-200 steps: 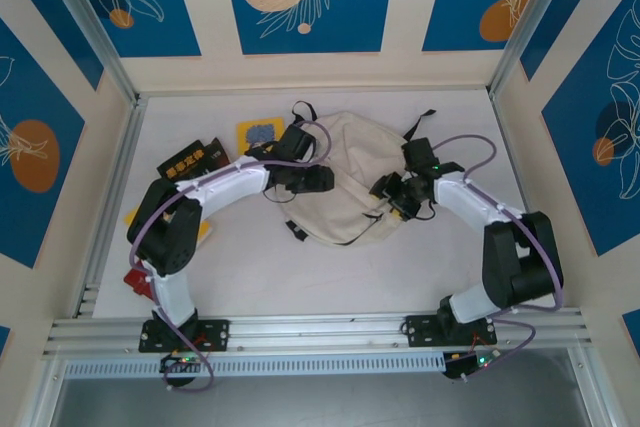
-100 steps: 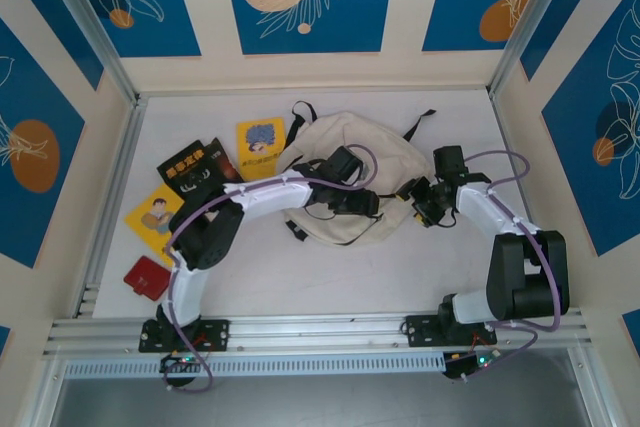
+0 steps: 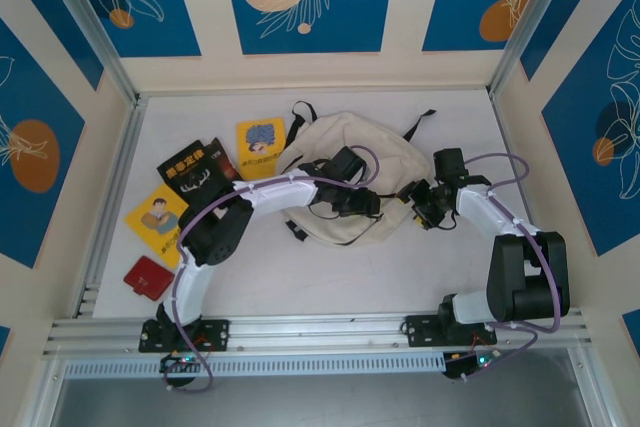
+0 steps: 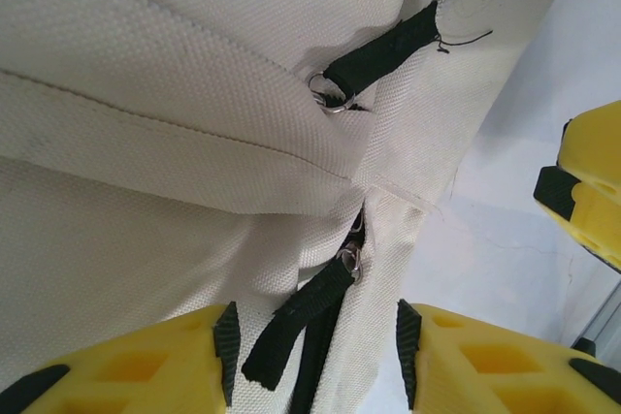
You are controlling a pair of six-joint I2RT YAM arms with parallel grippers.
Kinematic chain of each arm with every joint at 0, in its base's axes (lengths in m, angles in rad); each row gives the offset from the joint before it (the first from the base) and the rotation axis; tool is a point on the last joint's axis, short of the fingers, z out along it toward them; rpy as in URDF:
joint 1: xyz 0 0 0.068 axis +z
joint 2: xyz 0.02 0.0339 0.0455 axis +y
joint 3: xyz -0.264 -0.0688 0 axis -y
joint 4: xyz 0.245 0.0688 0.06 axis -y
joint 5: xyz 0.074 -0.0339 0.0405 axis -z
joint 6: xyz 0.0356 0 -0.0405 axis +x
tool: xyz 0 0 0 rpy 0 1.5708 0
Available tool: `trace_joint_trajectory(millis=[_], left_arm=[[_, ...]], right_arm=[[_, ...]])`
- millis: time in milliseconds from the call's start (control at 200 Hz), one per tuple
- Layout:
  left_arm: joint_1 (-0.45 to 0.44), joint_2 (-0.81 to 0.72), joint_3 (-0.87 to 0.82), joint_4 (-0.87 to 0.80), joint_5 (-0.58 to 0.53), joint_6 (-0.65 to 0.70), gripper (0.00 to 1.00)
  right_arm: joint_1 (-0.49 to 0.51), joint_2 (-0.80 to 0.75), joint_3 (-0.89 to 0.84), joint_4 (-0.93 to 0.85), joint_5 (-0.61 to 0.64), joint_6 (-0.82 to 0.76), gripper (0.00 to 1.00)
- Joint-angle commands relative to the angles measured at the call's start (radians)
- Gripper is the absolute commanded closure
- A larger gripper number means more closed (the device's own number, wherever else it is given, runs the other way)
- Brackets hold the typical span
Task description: Pack the student bag
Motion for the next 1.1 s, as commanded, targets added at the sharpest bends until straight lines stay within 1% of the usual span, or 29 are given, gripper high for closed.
trace_joint_trajectory(millis=[0,115,240,345,450,640,775,970,1060,1090], left_arm=[[0.000,0.019,0.021,-0.032,0.012,-0.027,0.54],[0.000,0.028,0.014,-0.014,0.052,-0.034,0.62],[0.000,0.031,0.005,0.006,0.066,-0.045,0.65],[0.000,0.031,0.009,0.006,0.065,-0.047,0.67],[0.000,0.034,0.014,0.005,0.068,-0.047,0.71],[0.000,0.037,0.016,0.004,0.067,-0.045,0.75],[-0.001,0.046,0.019,0.003,0.060,-0.044,0.76],[0.000,0.061,0.032,0.035,0.035,-0.038,0.75],[0.000,0.068,0.040,0.041,0.028,-0.039,0.78],[0.000,0.068,0.040,0.041,0.025,-0.038,0.81]], right_arm=[[0.002,-0.022,-0.009,-0.009,-0.017,0.006,0.37],[0.007,-0.021,-0.015,-0.002,-0.020,0.009,0.38],[0.013,-0.014,-0.025,0.020,-0.042,0.010,0.39],[0.026,0.008,-0.026,0.049,-0.094,0.001,0.41],[0.042,0.040,-0.009,0.055,-0.119,-0.012,0.44],[0.059,0.093,0.003,0.088,-0.142,-0.003,0.49],[0.064,0.127,0.011,0.118,-0.182,0.002,0.53],[0.076,0.159,0.035,0.110,-0.171,-0.008,0.54],[0.077,0.173,0.042,0.106,-0.161,-0.012,0.55],[0.075,0.178,0.046,0.106,-0.158,-0.013,0.55]])
